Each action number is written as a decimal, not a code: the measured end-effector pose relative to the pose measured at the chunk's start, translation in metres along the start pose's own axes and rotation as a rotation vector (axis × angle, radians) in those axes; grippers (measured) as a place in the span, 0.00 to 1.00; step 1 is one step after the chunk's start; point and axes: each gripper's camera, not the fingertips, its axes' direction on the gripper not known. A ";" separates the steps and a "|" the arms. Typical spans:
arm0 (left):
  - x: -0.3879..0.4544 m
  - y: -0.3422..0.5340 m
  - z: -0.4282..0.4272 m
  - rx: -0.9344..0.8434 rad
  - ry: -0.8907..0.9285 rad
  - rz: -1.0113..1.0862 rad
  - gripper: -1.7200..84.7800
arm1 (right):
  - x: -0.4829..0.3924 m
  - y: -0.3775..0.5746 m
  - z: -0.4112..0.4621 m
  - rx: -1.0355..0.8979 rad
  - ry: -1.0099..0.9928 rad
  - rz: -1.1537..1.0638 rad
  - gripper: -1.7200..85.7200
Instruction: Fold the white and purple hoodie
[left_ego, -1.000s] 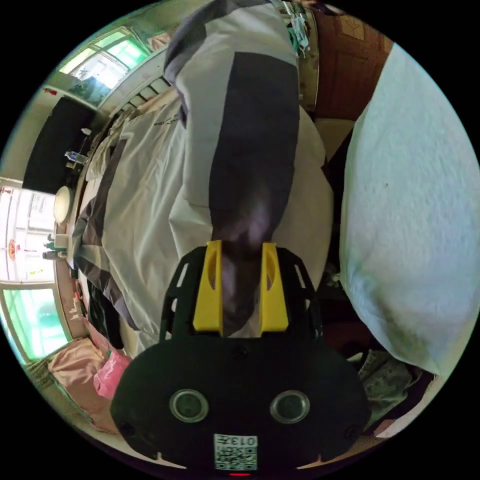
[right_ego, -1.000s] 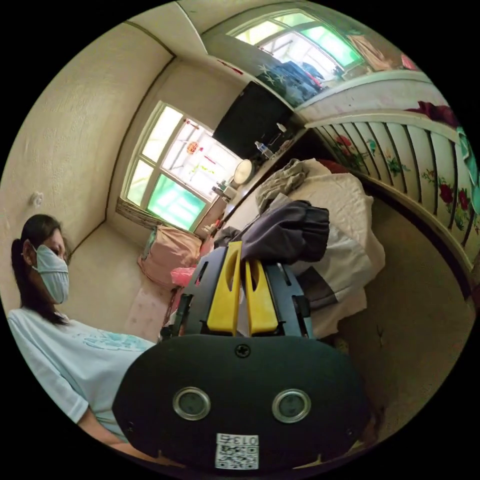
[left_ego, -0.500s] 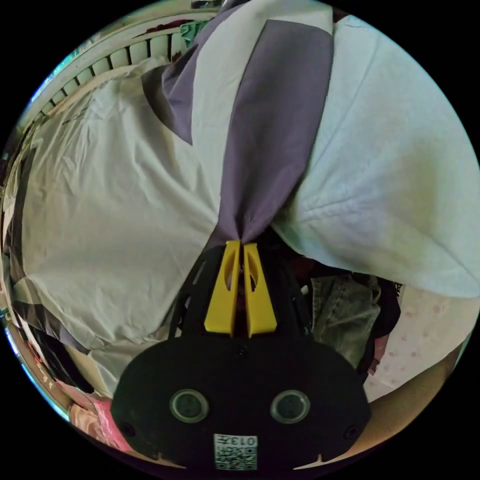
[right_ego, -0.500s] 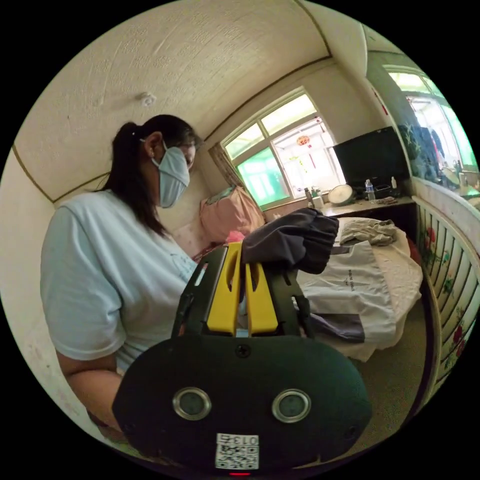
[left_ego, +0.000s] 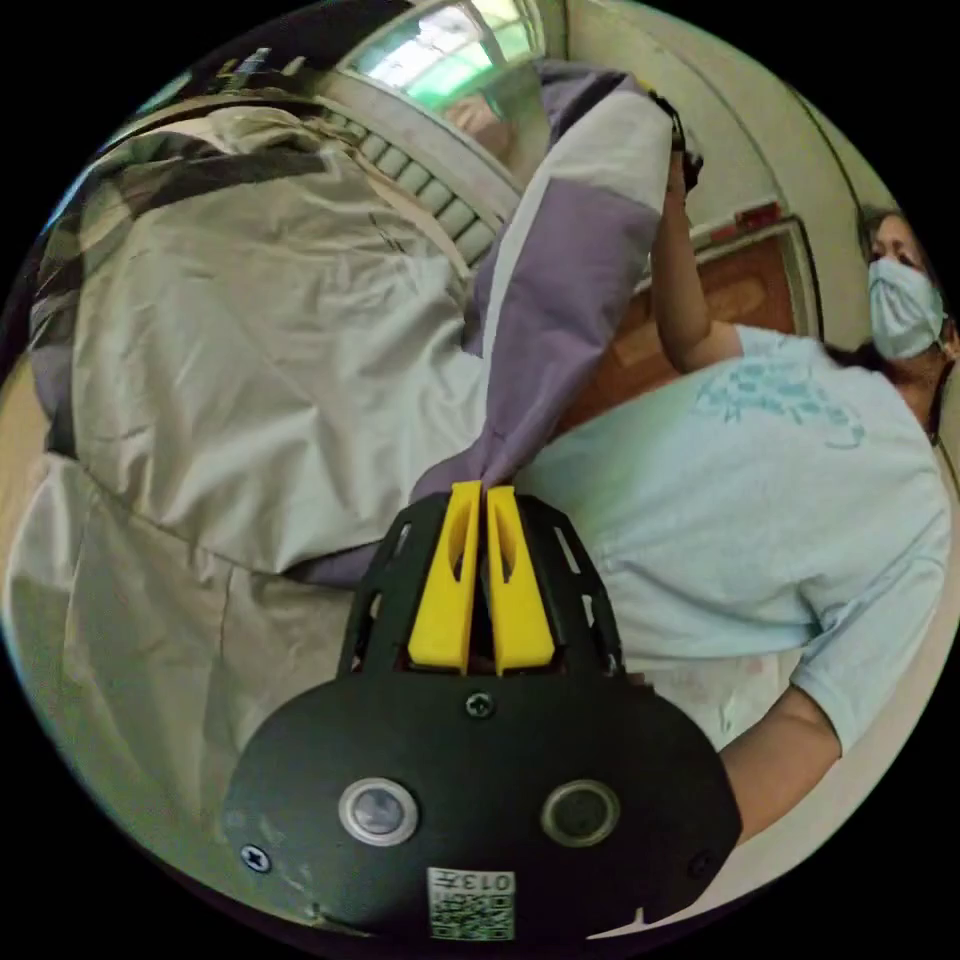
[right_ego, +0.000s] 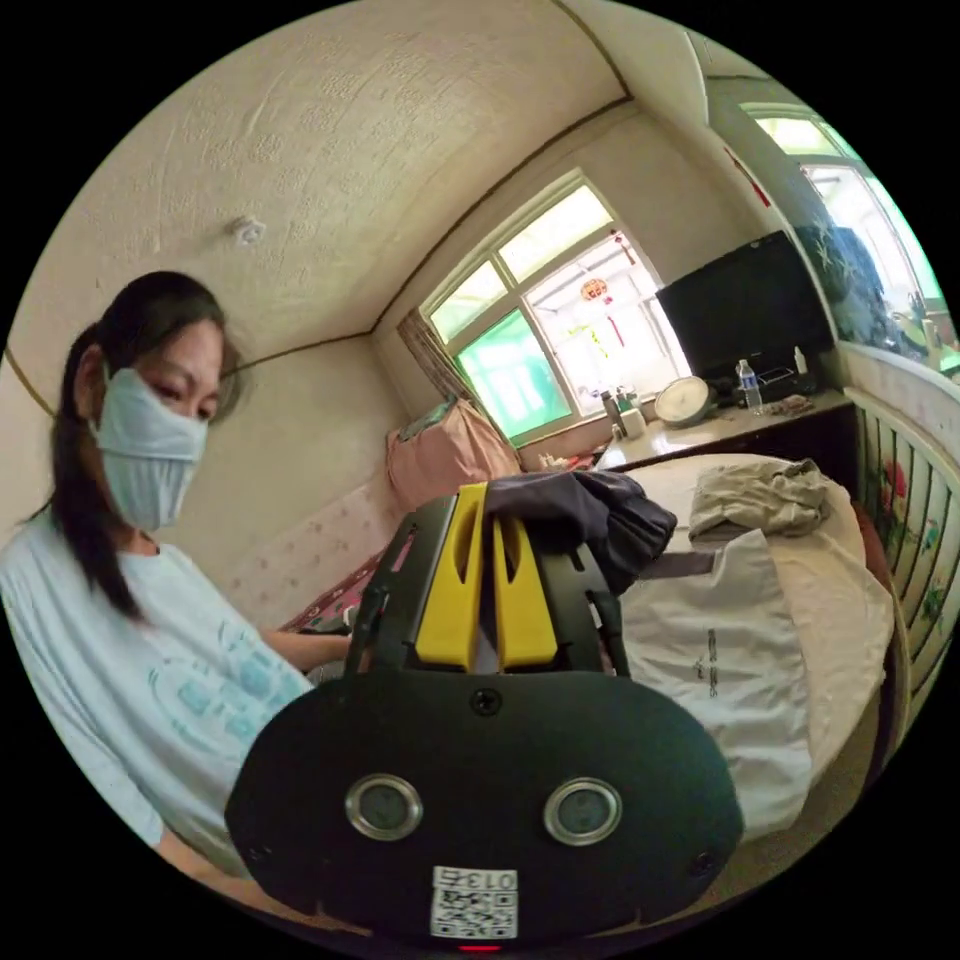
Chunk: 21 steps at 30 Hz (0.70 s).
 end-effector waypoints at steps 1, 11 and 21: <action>-0.016 0.014 -0.025 0.162 0.016 -0.078 0.02 | 0.006 -0.011 0.021 -0.010 0.028 0.002 0.08; -0.093 0.100 -0.069 0.666 -0.080 -0.587 0.05 | 0.097 -0.002 0.055 -0.344 0.295 -0.239 0.17; -0.068 0.094 -0.090 0.645 -0.119 -0.486 0.18 | 0.222 0.183 -0.005 -1.088 0.615 -0.125 0.18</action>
